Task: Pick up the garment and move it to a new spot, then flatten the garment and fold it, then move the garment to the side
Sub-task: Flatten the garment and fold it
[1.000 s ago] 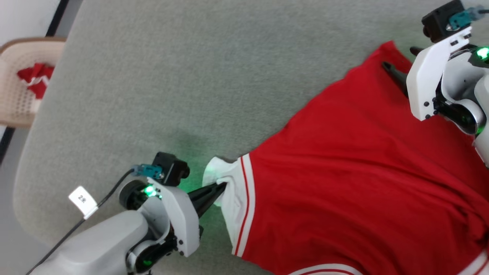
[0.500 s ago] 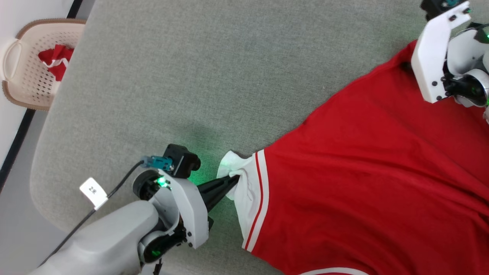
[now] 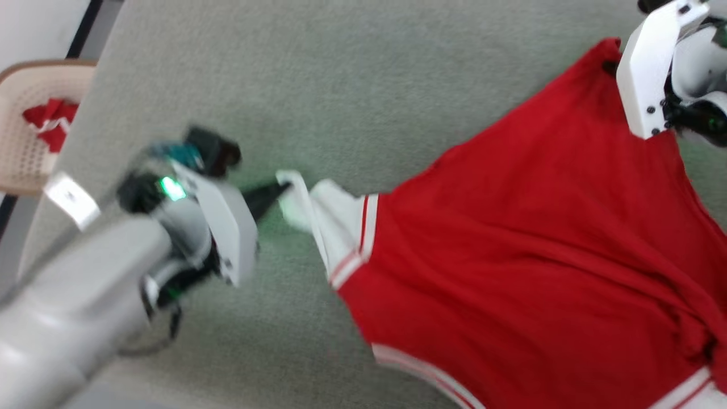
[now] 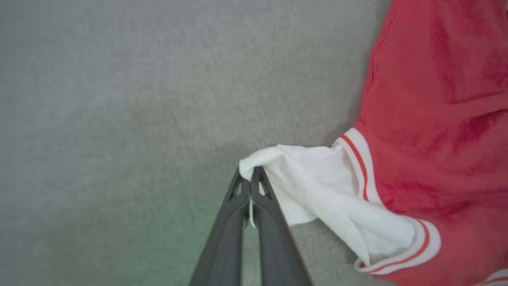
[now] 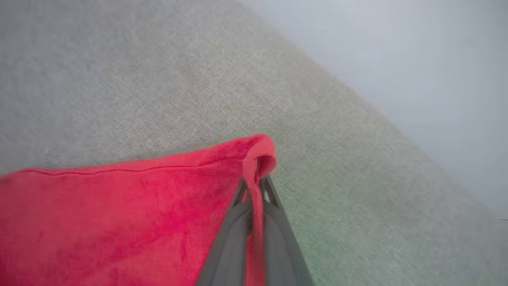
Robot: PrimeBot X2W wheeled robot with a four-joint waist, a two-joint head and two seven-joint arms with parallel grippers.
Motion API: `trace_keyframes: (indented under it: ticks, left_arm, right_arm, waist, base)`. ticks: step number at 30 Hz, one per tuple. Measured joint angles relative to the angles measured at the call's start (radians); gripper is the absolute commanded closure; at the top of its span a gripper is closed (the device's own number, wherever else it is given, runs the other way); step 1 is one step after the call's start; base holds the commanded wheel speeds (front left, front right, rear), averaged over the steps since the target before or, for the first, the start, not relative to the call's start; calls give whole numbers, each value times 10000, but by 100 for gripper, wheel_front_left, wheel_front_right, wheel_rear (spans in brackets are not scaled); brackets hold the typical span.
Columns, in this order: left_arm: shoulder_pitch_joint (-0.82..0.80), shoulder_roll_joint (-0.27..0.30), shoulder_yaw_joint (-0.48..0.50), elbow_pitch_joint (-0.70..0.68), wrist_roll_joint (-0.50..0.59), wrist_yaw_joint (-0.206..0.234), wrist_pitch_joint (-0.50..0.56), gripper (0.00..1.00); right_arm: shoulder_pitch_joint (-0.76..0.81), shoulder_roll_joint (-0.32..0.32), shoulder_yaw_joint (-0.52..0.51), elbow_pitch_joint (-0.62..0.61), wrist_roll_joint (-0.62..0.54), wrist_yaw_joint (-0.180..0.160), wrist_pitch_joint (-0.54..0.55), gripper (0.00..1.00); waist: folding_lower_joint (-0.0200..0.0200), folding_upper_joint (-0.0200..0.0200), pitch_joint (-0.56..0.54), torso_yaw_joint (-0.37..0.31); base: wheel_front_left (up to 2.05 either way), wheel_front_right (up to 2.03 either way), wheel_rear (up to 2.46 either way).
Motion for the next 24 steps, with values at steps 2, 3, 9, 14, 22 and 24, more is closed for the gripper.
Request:
trace_keyframes:
  ticks: [2,3,9,14,22,24]
  left_arm:
    - [-535,211,136,-136,23,71,360,100]
    - [-817,322,217,-178,33,100,569,100]
    - [-2344,617,629,-35,-17,119,1653,100]
    - [-3328,656,828,512,-75,86,2387,100]
    - [-4847,316,1091,1894,211,-117,2663,100]
    - [-5222,196,1143,2224,284,-234,2617,100]
  right_arm:
    - [-54,-132,73,-196,67,0,-219,100]
    - [-75,-219,130,-332,69,0,-267,100]
    - [-355,-706,205,-1045,257,0,-732,100]
    - [-579,-988,33,-1482,284,0,-909,100]
    - [-859,-1285,-606,-2046,336,0,-1003,100]
    - [-962,-1348,-782,-2165,309,0,-988,100]
  waist:
    - [0,0,-154,-158]
    - [0,0,-235,-241]
    - [0,0,-745,-775]
    - [0,0,-1221,-1228]
    - [0,0,-1946,-1881]
    - [0,0,-2085,-2037]
  base:
    - [0,0,0]
    - [0,0,0]
    - [0,0,0]
    - [0,0,0]
    - [0,0,0]
    - [0,0,0]
